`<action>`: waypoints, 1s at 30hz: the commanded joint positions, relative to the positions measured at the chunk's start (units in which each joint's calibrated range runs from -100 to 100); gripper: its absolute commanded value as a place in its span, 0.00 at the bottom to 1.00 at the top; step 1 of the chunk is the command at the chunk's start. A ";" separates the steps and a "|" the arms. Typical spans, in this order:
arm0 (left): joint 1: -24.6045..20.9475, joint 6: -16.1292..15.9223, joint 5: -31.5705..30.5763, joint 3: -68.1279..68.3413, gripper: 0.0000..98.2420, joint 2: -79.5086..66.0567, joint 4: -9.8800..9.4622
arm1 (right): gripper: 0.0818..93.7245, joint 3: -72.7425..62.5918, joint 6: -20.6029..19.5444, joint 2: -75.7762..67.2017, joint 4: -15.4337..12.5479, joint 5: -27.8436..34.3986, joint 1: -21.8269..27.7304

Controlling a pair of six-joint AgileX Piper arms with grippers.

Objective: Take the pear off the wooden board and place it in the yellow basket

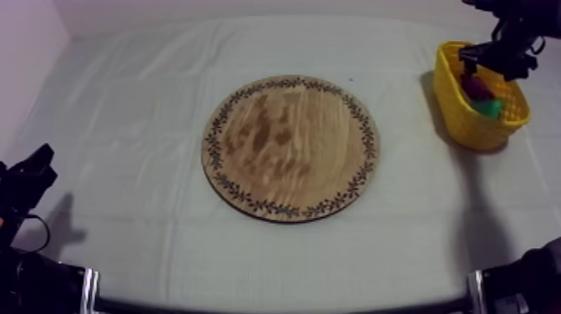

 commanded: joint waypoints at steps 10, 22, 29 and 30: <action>0.00 0.01 -0.01 0.00 0.00 0.00 0.00 | 0.66 2.65 1.31 -10.86 -1.66 -2.22 -0.81; 0.00 0.01 -0.01 0.00 0.00 0.00 0.00 | 0.64 17.38 4.40 -36.26 -3.71 -3.87 -3.01; 0.00 0.01 -0.01 0.00 0.00 0.00 0.00 | 0.58 30.42 6.93 -54.29 -6.46 -4.66 -4.75; 0.00 0.01 -0.01 0.00 0.00 0.00 0.00 | 0.58 32.25 7.16 -56.83 -6.67 -4.83 -4.96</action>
